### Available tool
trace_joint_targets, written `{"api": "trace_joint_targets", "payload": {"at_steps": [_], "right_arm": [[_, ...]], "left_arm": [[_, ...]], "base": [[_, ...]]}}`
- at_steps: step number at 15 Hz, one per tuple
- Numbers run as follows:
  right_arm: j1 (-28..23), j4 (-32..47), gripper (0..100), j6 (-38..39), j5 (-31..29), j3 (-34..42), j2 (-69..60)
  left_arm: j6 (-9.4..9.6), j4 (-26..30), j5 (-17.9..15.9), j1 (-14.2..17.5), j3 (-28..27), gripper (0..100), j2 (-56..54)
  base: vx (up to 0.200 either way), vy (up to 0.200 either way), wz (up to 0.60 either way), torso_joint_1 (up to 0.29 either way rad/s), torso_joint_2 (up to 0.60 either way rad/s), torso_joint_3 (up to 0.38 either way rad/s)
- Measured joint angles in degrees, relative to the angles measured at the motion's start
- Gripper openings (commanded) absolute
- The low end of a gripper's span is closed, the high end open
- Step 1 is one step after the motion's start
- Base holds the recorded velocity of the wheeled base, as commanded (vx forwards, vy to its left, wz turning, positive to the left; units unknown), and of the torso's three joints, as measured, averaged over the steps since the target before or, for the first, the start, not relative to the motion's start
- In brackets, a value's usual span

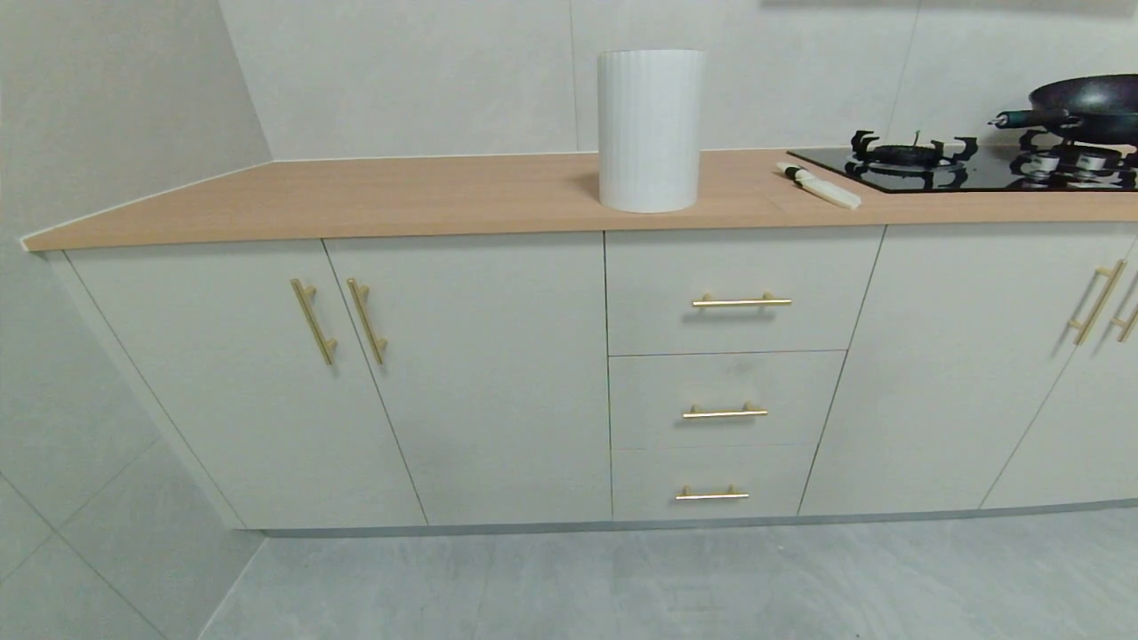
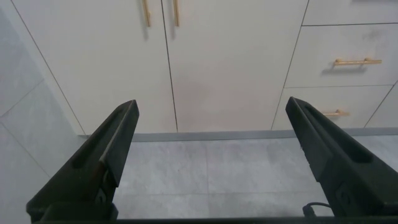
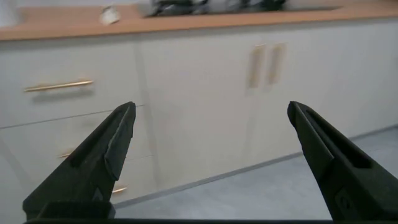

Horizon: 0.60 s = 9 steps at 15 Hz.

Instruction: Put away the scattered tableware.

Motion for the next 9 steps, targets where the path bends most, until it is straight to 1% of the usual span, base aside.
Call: {"api": "trace_joint_targets", "payload": {"at_steps": [3, 4, 6, 7, 9], "right_arm": [[-4.7, 11.6, 100, -1.8, 4.0, 0.3, -13.4], [-5.8, 13.7, 100, -1.2, 5.3, 1.1, -16.5], [-6.7, 10.3, 100, 0.7, 8.2, 4.0, -19.8], [-6.9, 9.5, 100, 1.2, 12.3, 6.3, -20.7], [-7.0, 8.1, 100, 2.8, 18.2, 11.5, -21.6]], "left_arm": [[0.00, 0.0, 0.0, 0.0, 0.0, 100, 0.0], [0.00, 0.0, 0.0, 0.0, 0.0, 100, 0.0], [0.00, 0.0, 0.0, 0.0, 0.0, 100, 0.0], [0.00, 0.0, 0.0, 0.0, 0.1, 100, 0.0], [0.00, 0.0, 0.0, 0.0, 0.1, 100, 0.0]], "base": [[0.000, 0.000, 0.00, 0.000, 0.00, 0.000], [0.000, 0.000, 0.00, 0.000, 0.00, 0.000], [0.000, 0.000, 0.00, 0.000, 0.00, 0.000], [0.000, 0.000, 0.00, 0.000, 0.00, 0.000], [0.000, 0.000, 0.00, 0.000, 0.00, 0.000]]}}
